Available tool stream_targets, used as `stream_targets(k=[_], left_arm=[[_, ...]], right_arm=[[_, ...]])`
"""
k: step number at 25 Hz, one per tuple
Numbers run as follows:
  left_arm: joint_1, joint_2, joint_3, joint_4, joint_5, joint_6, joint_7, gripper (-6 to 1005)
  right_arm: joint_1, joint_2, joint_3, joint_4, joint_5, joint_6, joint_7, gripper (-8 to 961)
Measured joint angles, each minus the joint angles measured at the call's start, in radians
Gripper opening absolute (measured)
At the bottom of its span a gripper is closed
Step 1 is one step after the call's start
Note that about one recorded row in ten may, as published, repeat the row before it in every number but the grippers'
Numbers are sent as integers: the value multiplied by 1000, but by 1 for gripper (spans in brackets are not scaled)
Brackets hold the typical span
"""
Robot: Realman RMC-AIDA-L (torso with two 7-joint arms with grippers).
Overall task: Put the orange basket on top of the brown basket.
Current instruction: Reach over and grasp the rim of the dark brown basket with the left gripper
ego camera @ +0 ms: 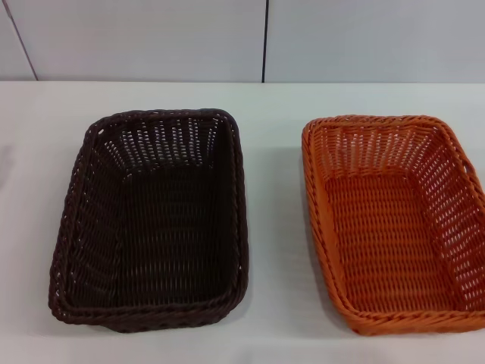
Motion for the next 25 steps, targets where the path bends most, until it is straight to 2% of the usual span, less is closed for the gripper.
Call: stream_targets(k=[6,12,17,25], left_arm=[[-11,-8,-7,-2,-1,13,2,845],[-62,-15,-1,20,-4,9,-2,844],[-77,-14,3,25,-1,16,3,842],[-88,-14,-4,27,-2,34,5,840]], right_arm=[[3,-2,11,-23,4,-5,-1,626],[-1,0,22,-36,23,7,-25,625],[2,-1,22,-37,26,2,-102,625],[21,-9,24,-37,26,17,-105,626]])
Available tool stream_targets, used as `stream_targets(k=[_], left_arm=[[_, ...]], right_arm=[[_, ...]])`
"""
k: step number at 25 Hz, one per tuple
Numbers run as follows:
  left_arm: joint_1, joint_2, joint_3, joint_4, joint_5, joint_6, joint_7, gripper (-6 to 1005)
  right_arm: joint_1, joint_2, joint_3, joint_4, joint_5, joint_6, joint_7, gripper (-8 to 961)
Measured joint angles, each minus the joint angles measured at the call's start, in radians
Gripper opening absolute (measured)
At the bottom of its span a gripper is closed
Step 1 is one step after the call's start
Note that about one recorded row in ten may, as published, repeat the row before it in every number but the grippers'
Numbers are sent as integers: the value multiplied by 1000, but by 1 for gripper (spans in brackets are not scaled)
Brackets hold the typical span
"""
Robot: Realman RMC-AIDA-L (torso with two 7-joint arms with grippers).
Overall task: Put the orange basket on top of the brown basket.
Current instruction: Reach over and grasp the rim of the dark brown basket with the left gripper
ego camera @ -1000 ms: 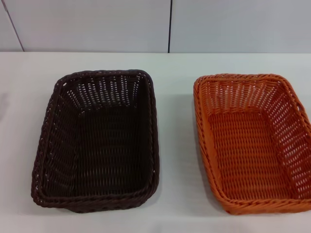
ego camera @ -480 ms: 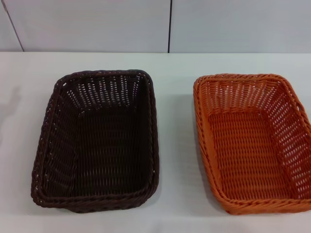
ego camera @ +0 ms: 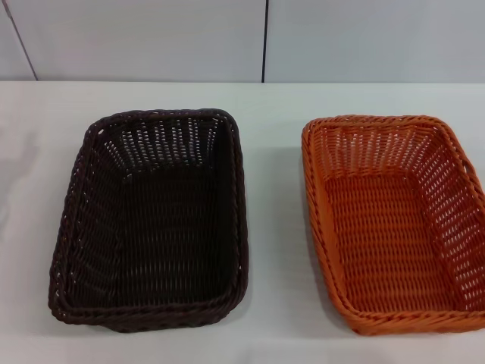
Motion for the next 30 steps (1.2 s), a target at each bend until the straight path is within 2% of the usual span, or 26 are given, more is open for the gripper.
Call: stream_targets(k=[1,8,10,13,14,16,17,18,20,21,22,23,25,26,28,29,30], left_arm=[[11,1,21,-5,-3,-39,2,840],[13,5,57,-19,4,-42,-16,838],[18,18,179,-119,17,32,-91,838],[24,27,236,-187,32,84,-135,837],[26,44,282,-275,90,151,-230,837],[23,58,296,-332,156,207,-315,836],[23,58,296,-332,156,207,-315,836],[16,73,304,-396,246,278,-426,836],[1,99,307,-462,393,337,-600,835],[-6,109,308,-485,451,348,-667,835],[-6,109,308,-485,451,348,-667,834],[-22,138,310,-548,605,354,-836,834],[-35,166,321,-638,778,339,-1026,834],[-52,188,332,-741,965,291,-1207,833],[-63,197,332,-799,1072,245,-1302,833],[-63,197,332,-799,1072,245,-1302,833],[-74,204,331,-852,1157,202,-1382,832]], right_arm=[[4,-2,0,-1,0,0,0,626],[10,-4,0,-1,0,11,-1,625],[10,-4,0,1,0,12,-1,625],[7,-4,1,7,0,12,0,626],[6,-4,1,9,-1,12,0,626],[2,-1,1,13,-1,12,4,626],[2,-1,1,13,-1,12,4,626],[1,0,2,16,-1,10,5,626],[-3,3,5,23,-1,9,6,626],[-8,4,16,31,-1,11,6,626],[-8,4,16,31,-1,11,6,625],[-11,5,22,35,-1,12,7,625],[-17,6,31,42,-1,12,7,625],[-22,7,38,45,-1,13,6,625],[-25,8,40,46,-1,13,5,625],[-25,8,40,46,-1,13,5,625],[-26,8,40,46,-1,13,6,625]])
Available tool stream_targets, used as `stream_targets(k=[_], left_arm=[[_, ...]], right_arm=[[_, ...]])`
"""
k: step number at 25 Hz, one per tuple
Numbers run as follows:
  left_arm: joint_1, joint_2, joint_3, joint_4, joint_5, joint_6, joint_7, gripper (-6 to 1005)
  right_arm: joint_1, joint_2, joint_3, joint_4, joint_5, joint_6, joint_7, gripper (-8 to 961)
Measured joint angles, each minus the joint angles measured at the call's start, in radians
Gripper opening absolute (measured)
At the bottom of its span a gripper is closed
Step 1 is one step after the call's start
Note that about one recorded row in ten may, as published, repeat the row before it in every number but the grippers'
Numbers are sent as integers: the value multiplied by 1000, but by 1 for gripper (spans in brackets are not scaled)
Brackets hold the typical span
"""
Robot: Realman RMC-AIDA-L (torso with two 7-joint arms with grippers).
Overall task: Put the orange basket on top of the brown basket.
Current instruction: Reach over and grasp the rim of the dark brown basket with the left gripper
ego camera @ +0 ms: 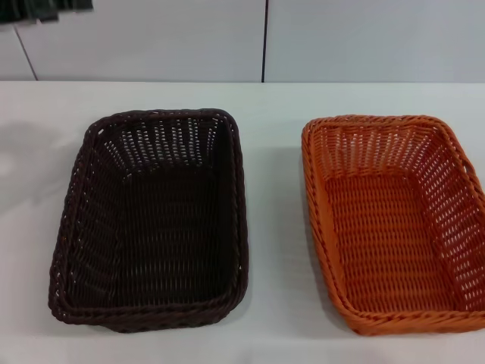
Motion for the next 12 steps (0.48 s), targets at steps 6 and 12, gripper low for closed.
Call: stream_targets(k=[6,12], left_arm=[[-23,-24,-4,-235,338,-203,-253,831],[-41,-82,1,-388,564,-422,-356,829]], right_arm=[[-2,1,28,4,1,13,0,626],[1,-6,28,-2,2,52,-5,625]])
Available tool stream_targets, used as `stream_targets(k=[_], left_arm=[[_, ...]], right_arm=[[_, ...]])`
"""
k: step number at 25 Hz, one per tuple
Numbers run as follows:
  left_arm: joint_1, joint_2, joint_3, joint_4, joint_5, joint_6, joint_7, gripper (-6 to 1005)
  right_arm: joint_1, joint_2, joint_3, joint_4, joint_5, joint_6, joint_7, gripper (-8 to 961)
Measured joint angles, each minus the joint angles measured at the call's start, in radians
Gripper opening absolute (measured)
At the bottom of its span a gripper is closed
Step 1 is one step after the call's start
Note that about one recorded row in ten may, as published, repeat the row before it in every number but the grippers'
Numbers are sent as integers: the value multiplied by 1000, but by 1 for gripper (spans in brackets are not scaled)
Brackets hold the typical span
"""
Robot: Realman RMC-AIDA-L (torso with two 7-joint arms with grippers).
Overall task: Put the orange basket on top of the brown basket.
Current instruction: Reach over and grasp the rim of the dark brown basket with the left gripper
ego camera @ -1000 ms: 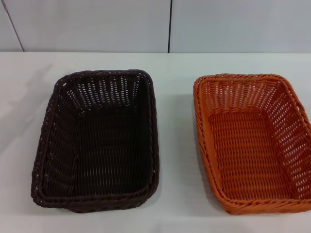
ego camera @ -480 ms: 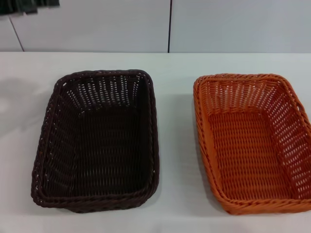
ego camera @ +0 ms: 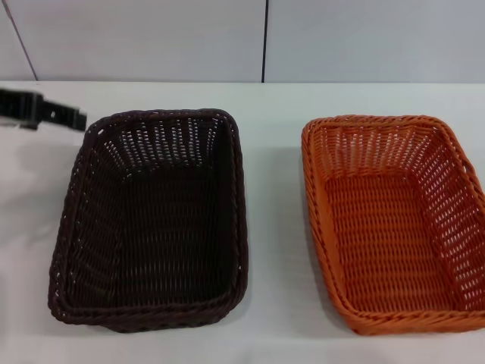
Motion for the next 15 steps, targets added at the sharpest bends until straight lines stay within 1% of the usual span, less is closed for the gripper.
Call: stream_targets(k=[1,2,3,4,5,6,8,9,15], left_arm=[[-1,-53,1,-61,105,-47,-16,829],[-1,-53,1,-61,105,-47,-16,829],[-2,-86,2,-78,166,-68,-22,828],[-2,-86,2,-78,166,-68,-22,828],[-2,-106,2,-86,199,-81,-27,828],[19,-120,53,-90,225,-71,-71,828],[39,-119,104,-90,232,-48,-104,827],[61,-116,158,-88,242,-18,-138,827],[75,-120,171,-71,245,0,-151,825]], right_arm=[[2,-1,0,-1,0,7,0,625],[4,-2,-1,-1,0,10,0,625],[5,-4,-2,-2,0,12,0,625],[6,-6,-4,-3,0,13,0,625],[8,-8,-6,-4,0,15,0,625],[10,-11,-8,-4,0,17,-1,625],[15,-18,-10,-4,0,25,-1,625],[22,-24,-11,-4,-1,33,-1,625],[35,-29,-13,-6,-7,39,-1,625]])
